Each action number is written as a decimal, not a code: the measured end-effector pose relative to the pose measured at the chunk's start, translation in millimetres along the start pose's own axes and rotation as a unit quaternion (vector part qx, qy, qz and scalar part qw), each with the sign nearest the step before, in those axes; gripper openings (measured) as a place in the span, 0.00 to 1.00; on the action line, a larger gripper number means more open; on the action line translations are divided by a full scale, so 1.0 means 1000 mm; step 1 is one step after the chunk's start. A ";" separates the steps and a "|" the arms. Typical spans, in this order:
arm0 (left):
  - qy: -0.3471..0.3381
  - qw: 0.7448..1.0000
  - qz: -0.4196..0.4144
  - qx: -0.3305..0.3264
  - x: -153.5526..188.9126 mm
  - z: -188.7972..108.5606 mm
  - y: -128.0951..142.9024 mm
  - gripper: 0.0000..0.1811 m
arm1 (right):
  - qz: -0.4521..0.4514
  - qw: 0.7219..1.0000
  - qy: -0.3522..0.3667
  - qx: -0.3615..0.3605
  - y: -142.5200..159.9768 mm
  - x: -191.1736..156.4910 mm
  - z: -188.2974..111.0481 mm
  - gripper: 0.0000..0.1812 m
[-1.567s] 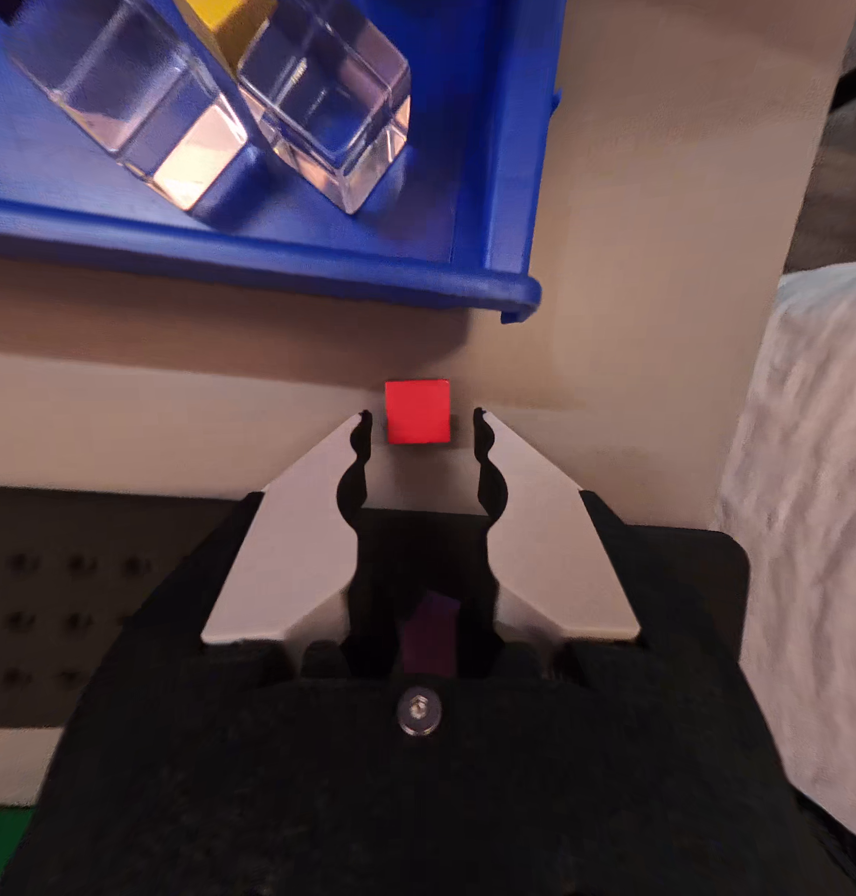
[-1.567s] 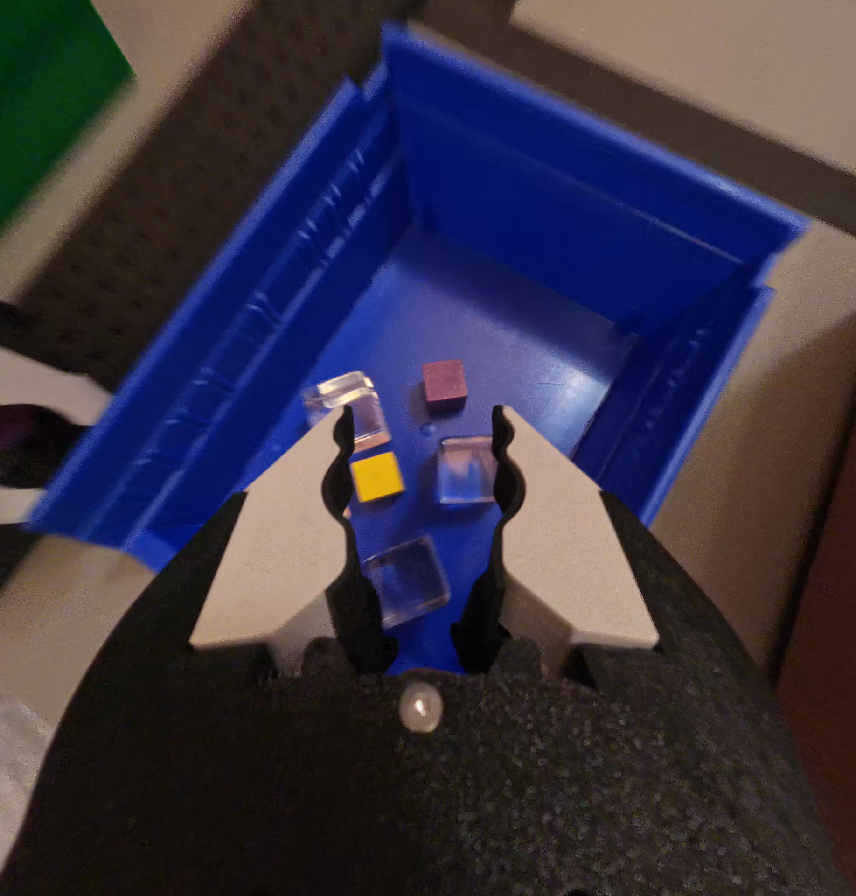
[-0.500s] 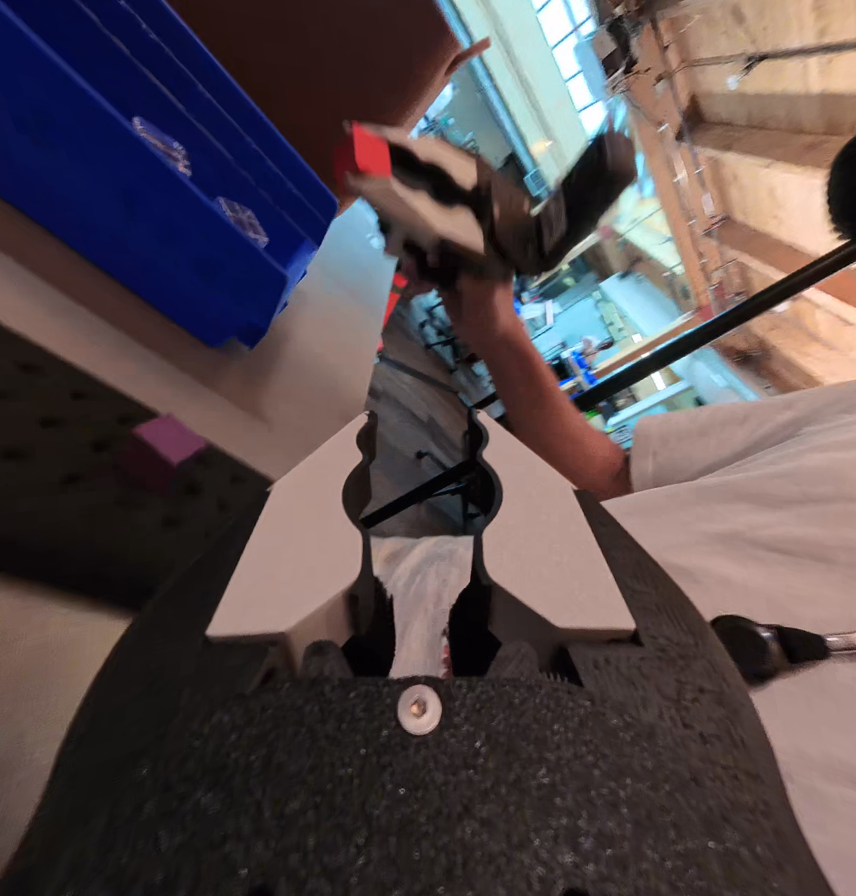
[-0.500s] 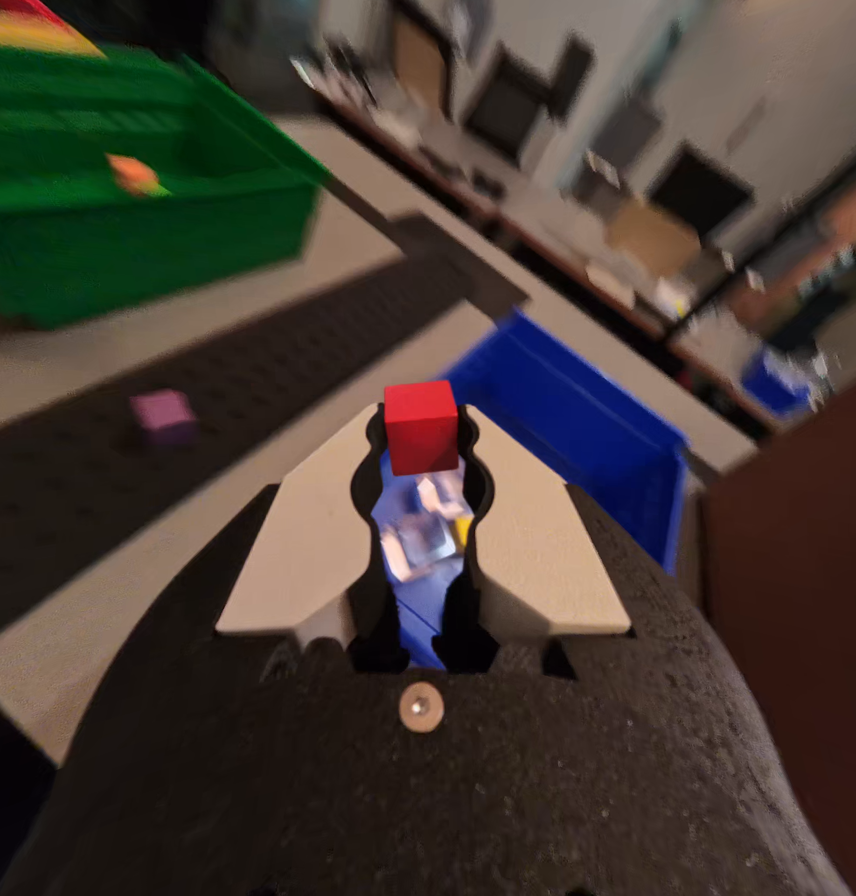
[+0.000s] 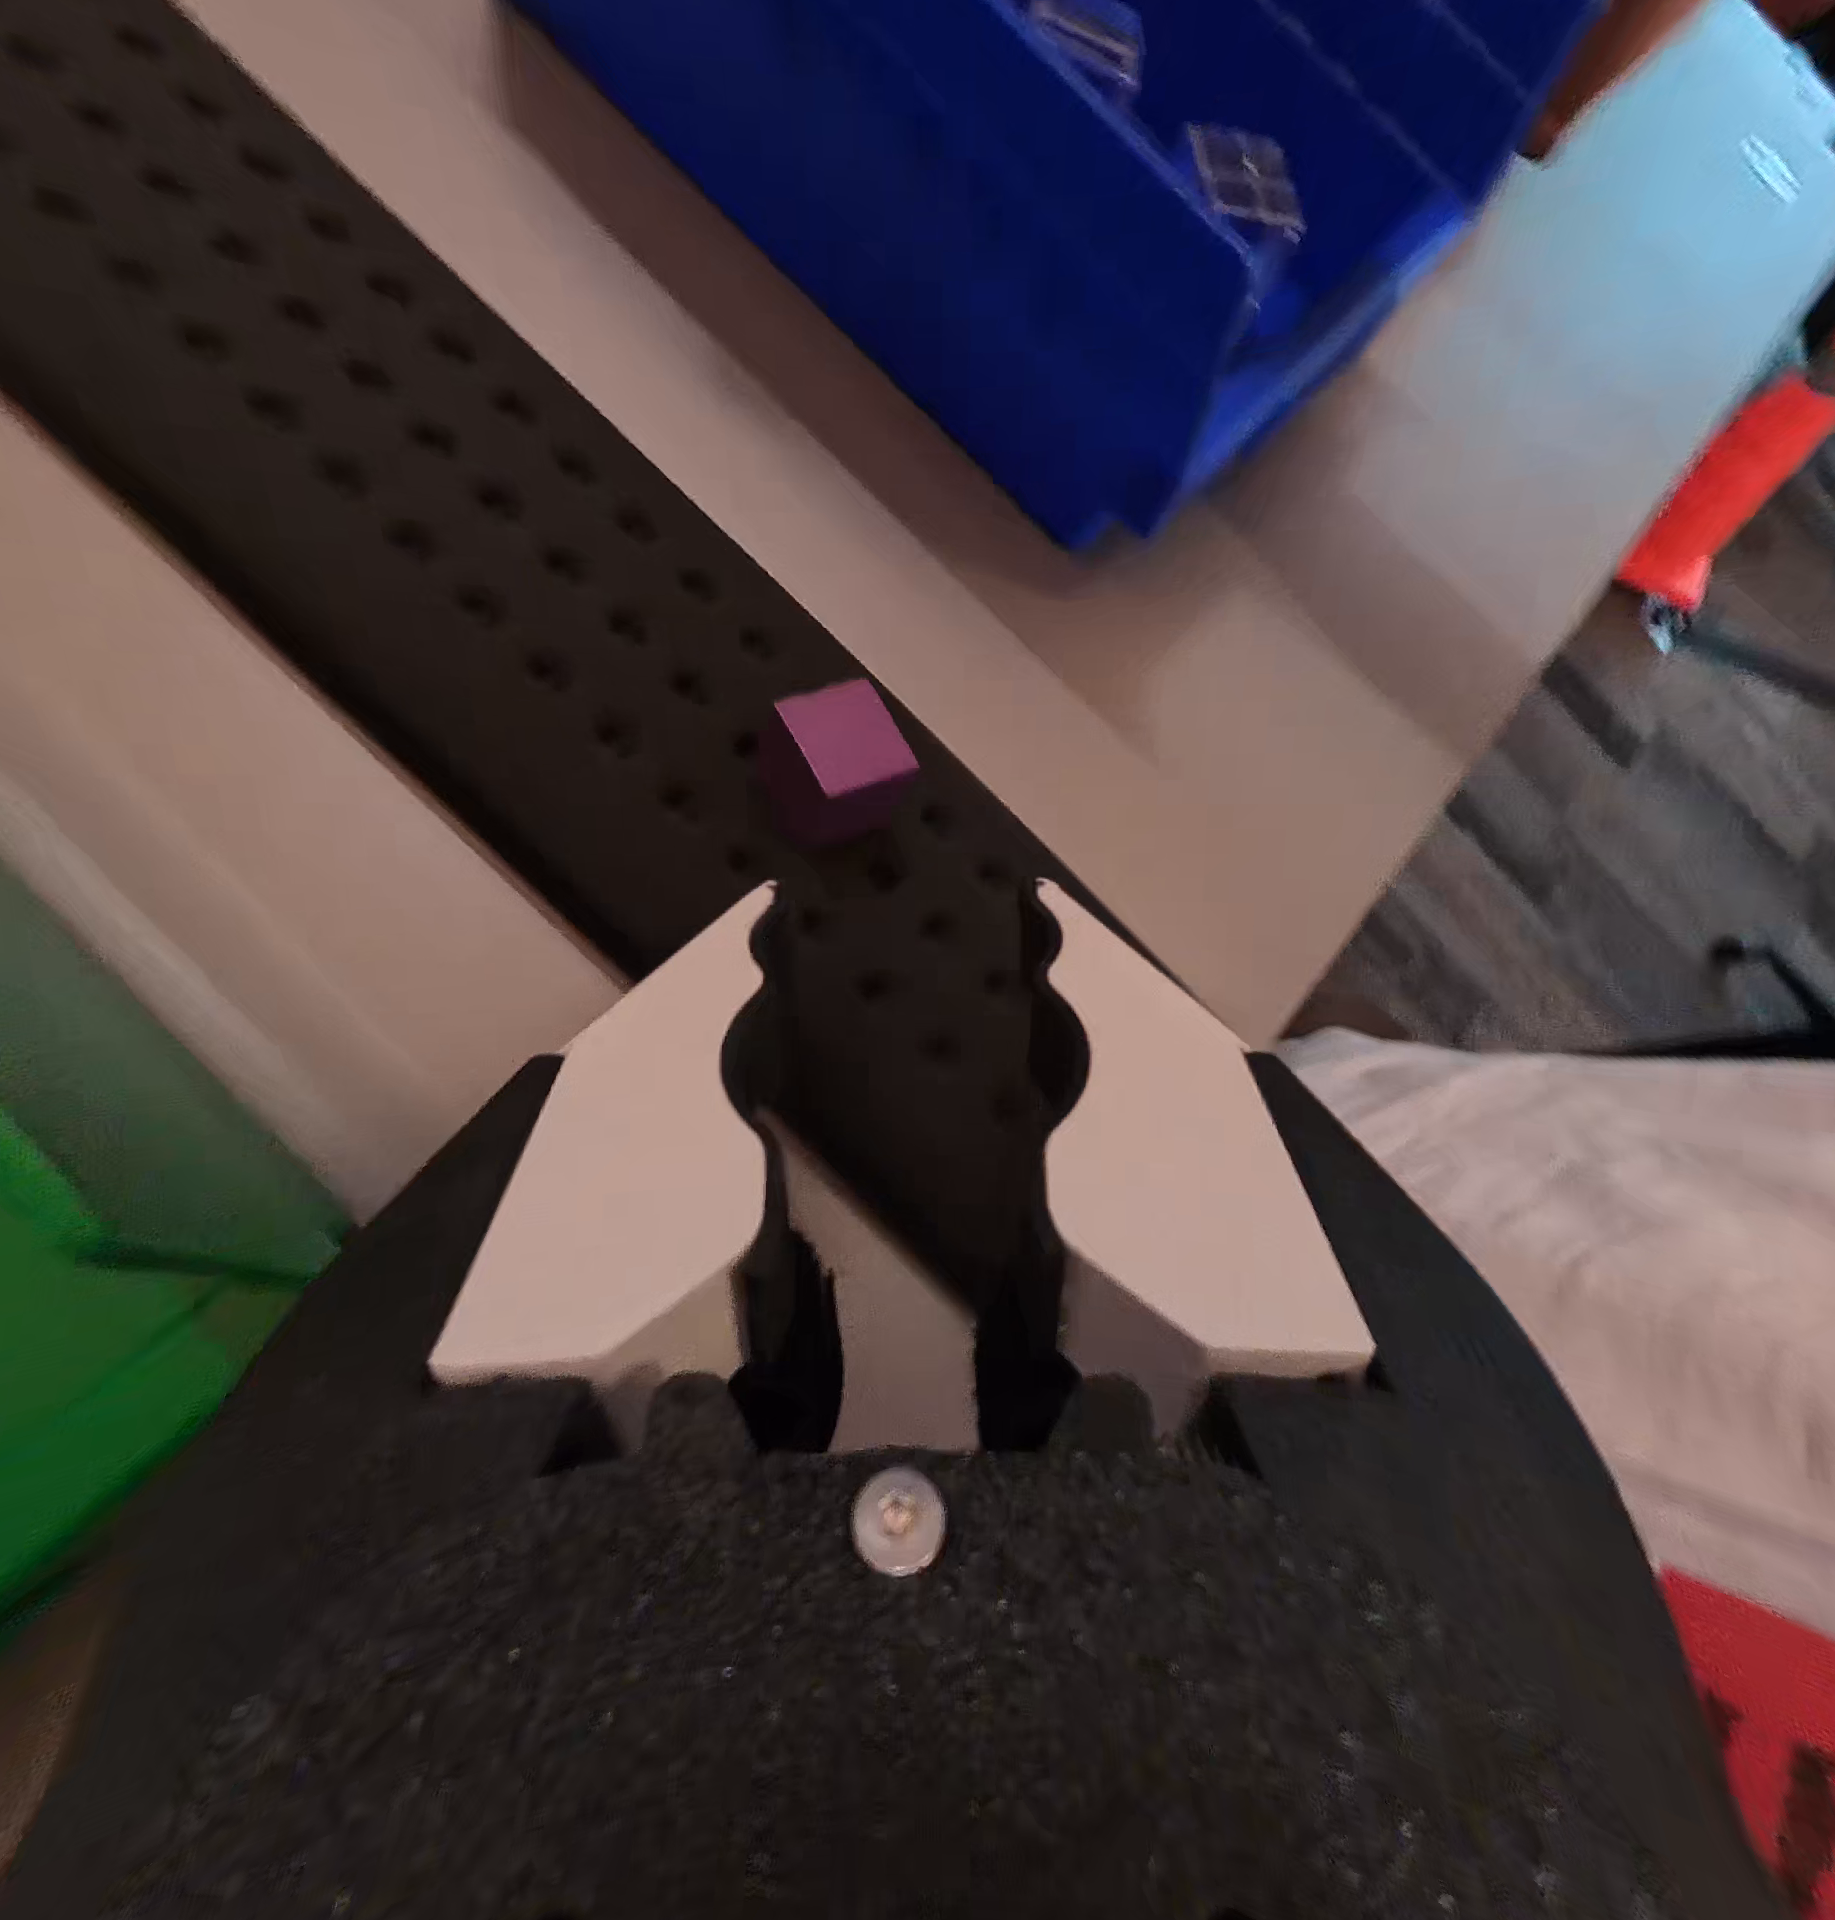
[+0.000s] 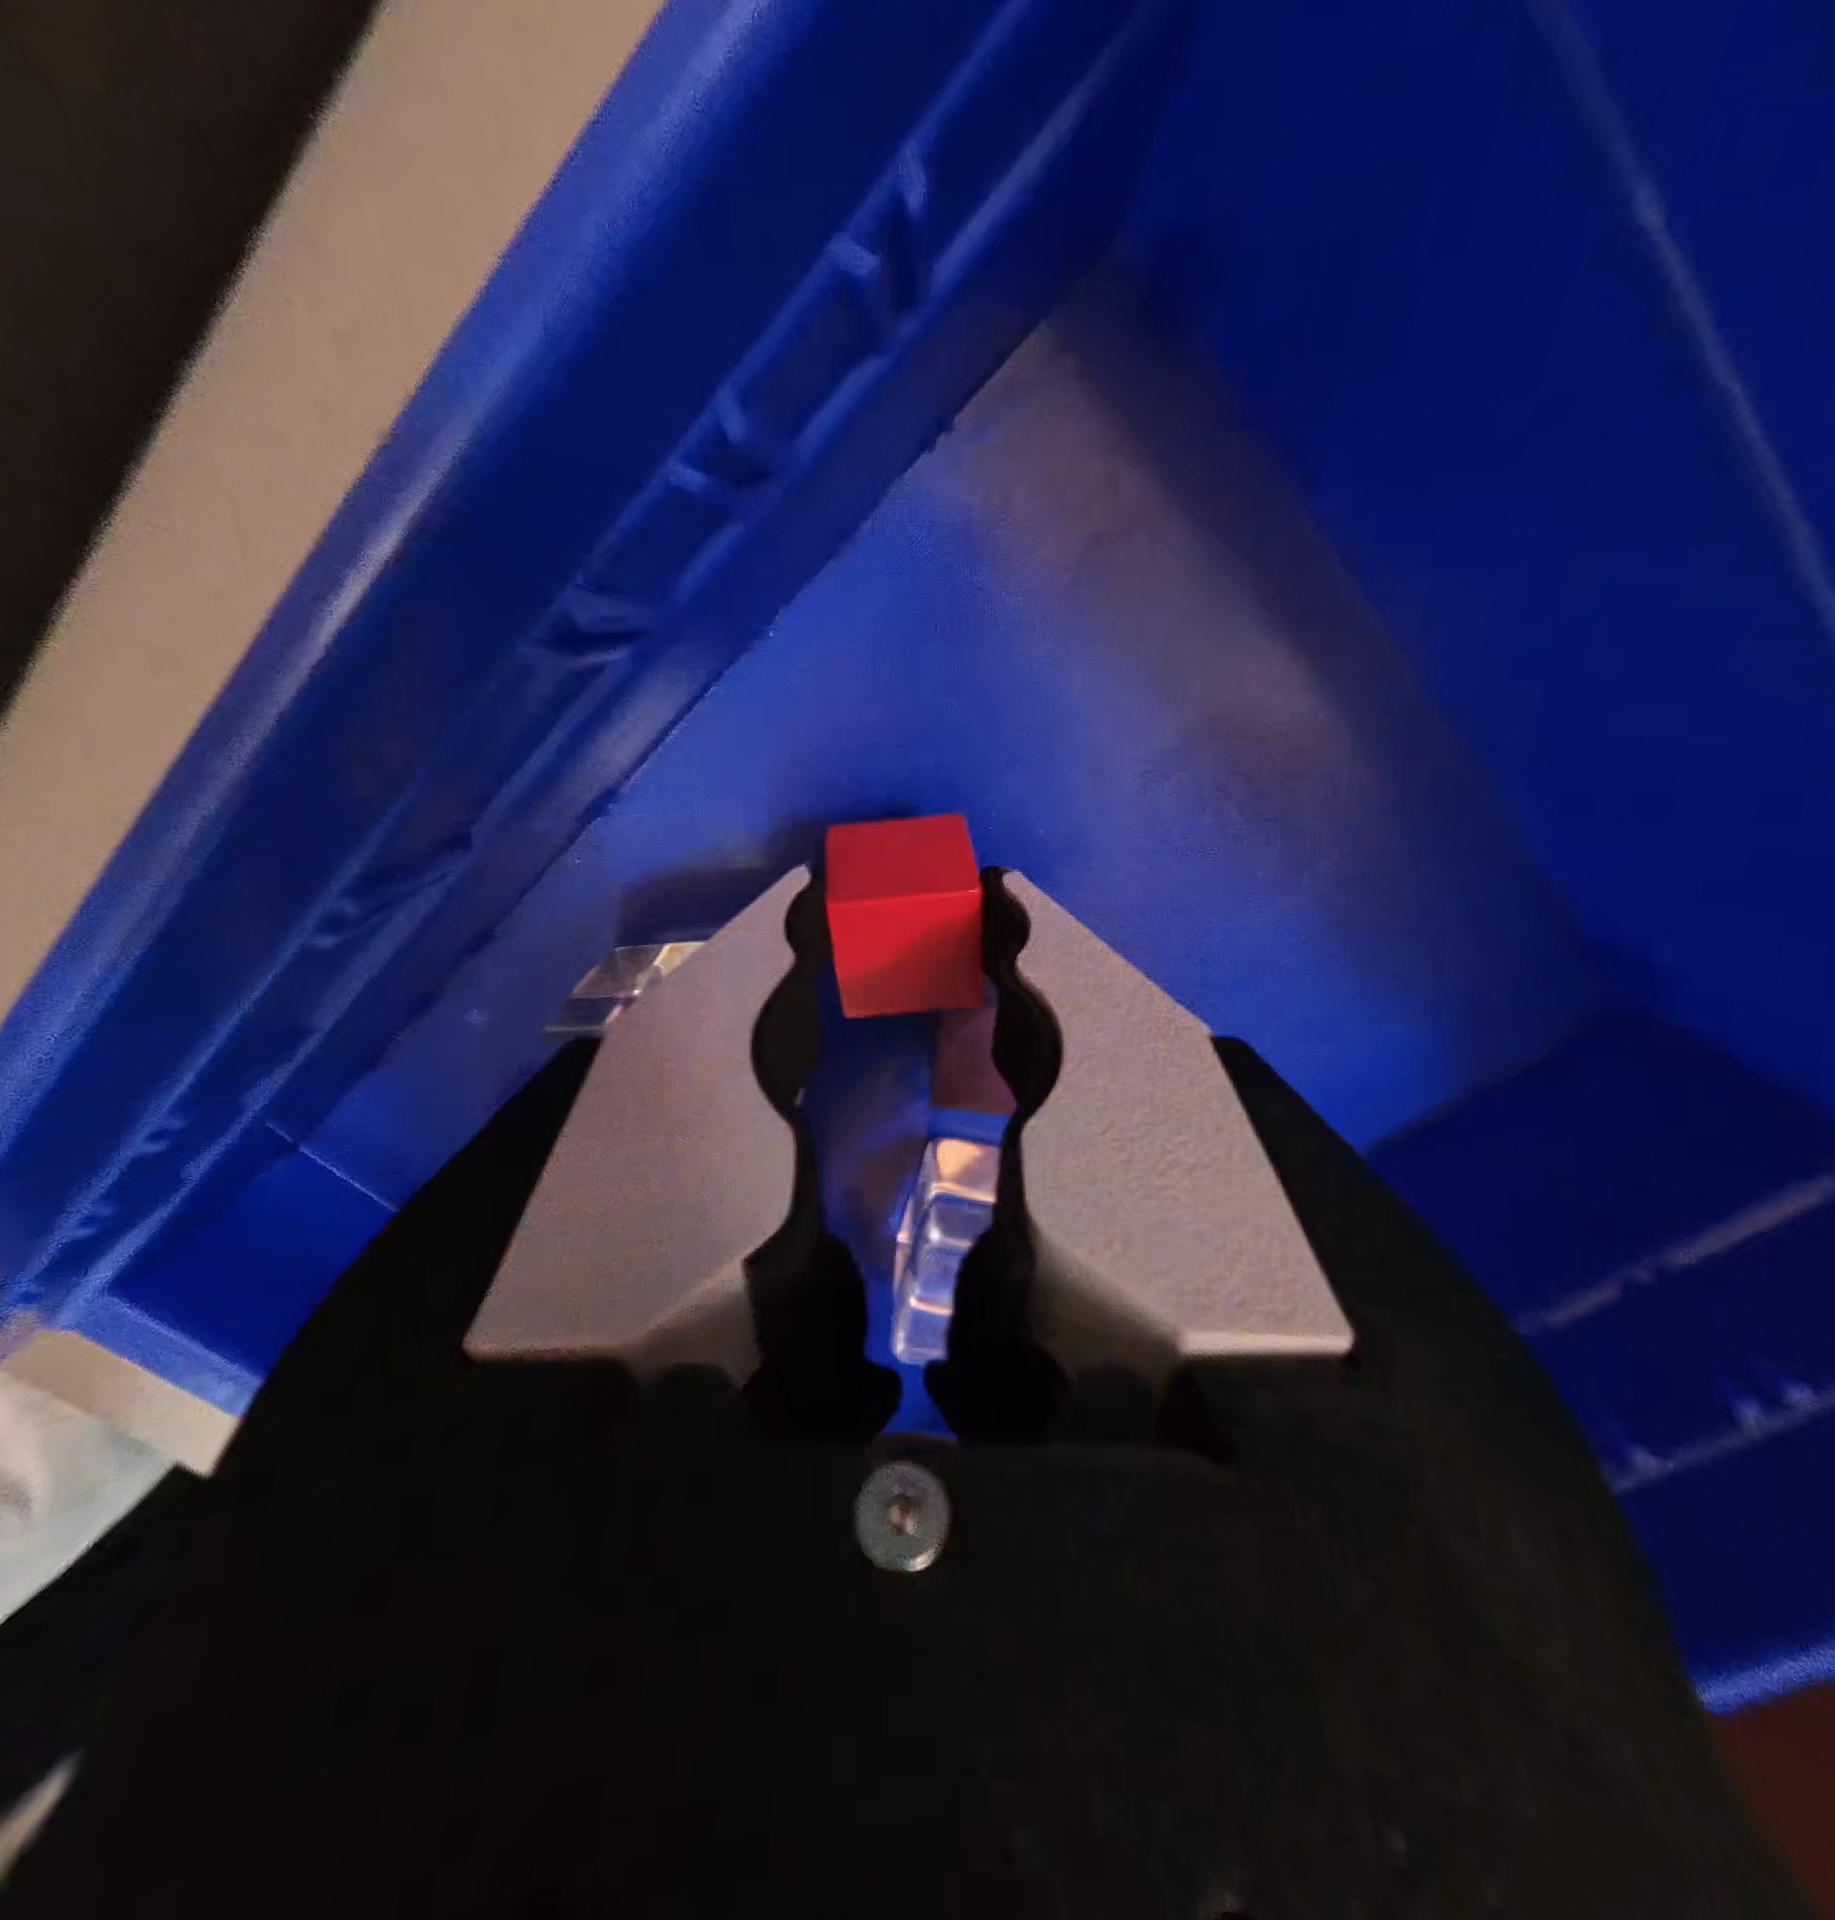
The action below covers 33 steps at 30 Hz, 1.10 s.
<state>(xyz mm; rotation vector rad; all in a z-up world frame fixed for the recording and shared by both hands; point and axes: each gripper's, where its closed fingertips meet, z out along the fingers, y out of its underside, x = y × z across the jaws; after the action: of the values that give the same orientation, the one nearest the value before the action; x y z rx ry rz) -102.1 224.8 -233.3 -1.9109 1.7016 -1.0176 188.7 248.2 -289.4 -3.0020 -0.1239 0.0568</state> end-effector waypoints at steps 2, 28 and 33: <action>-0.025 0.999 -0.032 0.009 -0.002 0.016 -0.005 0.28 | -0.035 0.998 0.020 -0.037 0.000 0.007 0.009 0.16; -0.116 0.908 0.363 0.172 0.028 0.001 -0.118 0.16 | 0.045 0.823 -0.448 0.346 -0.007 -0.234 -0.135 0.28; -0.130 0.880 0.423 0.170 0.033 0.001 -0.115 0.16 | 0.065 0.818 -0.461 0.339 -0.011 -0.234 -0.135 0.14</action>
<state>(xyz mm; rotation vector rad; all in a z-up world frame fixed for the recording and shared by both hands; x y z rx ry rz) -22.1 214.3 -144.5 -0.8565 1.7653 -0.6060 -39.7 221.4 -146.6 -2.0131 0.0157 1.2632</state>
